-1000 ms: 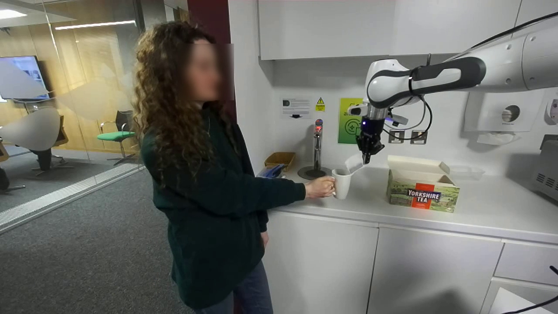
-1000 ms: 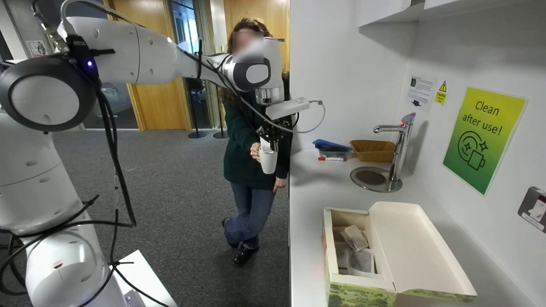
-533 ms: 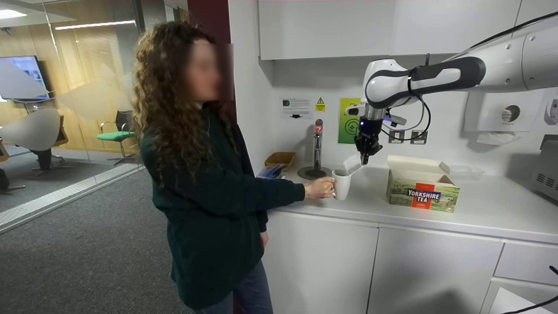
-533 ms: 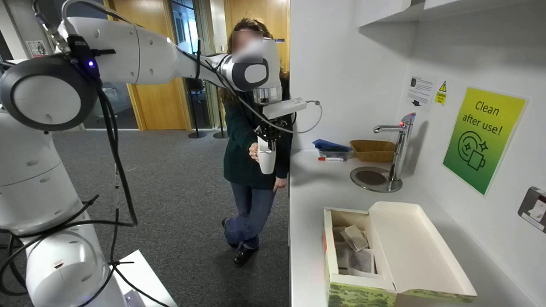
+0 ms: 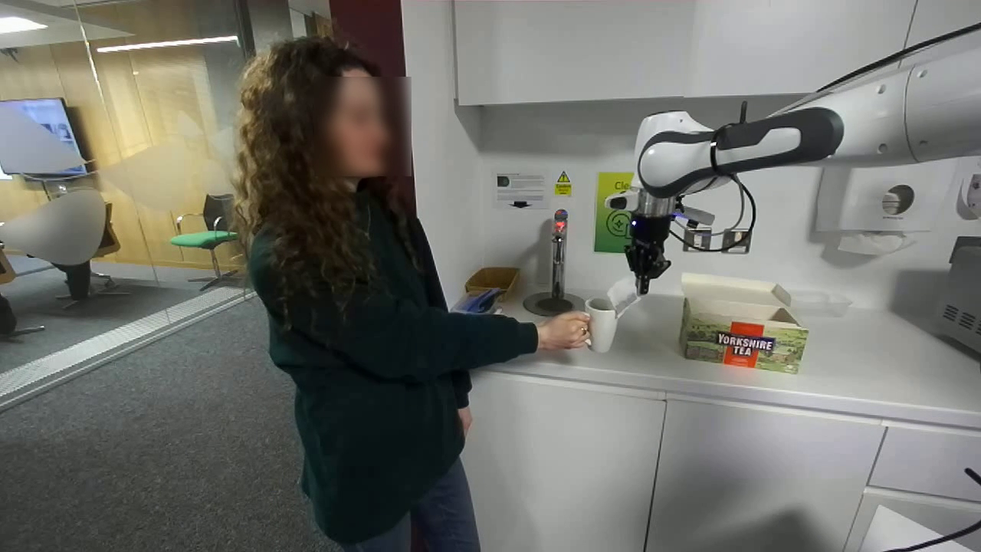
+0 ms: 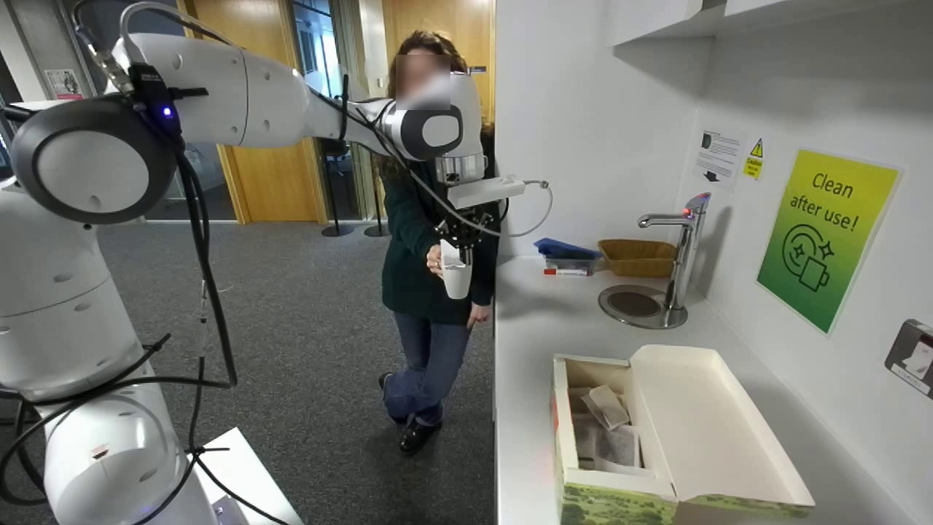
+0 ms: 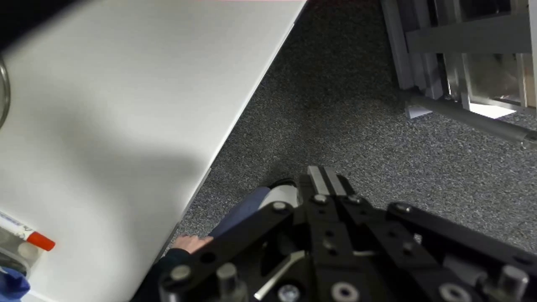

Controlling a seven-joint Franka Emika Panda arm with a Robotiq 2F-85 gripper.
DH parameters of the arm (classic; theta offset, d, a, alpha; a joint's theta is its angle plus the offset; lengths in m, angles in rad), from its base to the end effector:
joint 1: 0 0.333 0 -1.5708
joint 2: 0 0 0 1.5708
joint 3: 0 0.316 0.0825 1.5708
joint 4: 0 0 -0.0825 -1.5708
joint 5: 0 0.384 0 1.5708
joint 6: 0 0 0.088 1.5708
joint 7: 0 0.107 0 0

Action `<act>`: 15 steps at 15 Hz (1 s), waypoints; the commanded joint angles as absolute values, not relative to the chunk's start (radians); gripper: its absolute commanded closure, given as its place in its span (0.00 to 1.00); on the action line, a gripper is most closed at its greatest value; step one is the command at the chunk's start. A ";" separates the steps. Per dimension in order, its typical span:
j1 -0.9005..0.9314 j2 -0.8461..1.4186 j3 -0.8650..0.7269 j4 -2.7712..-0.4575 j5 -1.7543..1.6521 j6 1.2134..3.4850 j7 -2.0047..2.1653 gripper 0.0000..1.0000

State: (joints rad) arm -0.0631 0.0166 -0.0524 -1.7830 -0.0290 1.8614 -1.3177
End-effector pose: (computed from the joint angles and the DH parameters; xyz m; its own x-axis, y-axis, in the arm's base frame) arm 0.5708 -0.0683 0.5395 0.3537 0.9353 -0.0127 0.9336 -0.3521 0.0670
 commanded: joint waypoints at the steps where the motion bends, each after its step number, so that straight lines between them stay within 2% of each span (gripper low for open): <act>1: -0.061 0.020 -0.053 -1.760 -0.047 1.866 -1.255 1.00; 15: -0.058 0.004 -0.050 -1.709 -0.060 1.865 -1.160 1.00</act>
State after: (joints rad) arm -0.0631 0.0110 -0.0522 -1.7210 -0.0294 1.8619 -1.2151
